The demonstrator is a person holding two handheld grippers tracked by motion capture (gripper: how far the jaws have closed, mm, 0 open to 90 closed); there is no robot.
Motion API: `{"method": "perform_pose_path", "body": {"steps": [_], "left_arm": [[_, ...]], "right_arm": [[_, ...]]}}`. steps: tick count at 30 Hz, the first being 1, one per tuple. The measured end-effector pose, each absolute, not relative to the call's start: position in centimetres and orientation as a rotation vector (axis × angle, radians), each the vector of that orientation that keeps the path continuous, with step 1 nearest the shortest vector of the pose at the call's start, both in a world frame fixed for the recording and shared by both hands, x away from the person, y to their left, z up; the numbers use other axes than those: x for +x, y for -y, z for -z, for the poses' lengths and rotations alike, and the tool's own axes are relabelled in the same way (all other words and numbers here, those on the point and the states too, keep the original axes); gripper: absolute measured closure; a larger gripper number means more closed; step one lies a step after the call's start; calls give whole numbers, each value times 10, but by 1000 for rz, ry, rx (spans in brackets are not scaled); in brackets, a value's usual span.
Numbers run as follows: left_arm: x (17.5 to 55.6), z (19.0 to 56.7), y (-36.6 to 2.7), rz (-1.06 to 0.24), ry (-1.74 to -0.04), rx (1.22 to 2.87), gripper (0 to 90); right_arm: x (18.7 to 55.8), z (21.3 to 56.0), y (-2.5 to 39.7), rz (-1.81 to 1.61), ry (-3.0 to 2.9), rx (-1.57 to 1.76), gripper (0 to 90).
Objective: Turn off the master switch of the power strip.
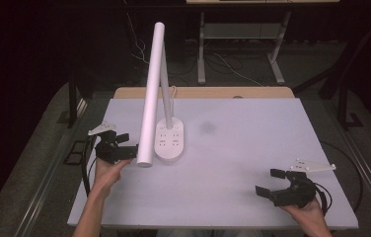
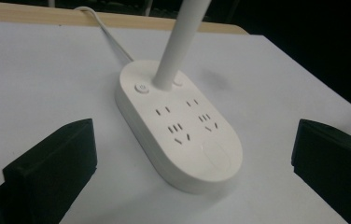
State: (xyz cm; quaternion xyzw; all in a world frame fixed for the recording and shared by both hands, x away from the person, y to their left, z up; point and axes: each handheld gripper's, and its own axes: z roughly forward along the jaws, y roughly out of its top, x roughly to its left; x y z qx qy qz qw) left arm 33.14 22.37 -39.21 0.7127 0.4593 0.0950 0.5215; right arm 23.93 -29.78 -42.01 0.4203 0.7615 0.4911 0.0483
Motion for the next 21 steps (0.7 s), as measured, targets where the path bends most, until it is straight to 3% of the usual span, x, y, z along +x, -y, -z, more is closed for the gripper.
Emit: {"method": "perform_pose_path", "body": {"steps": [21], "left_arm": [[284, 408, -201, -193, -969, 1779, 0]], "right_arm": [[239, 419, 298, -1500, -2320, 1279, 2]]}}
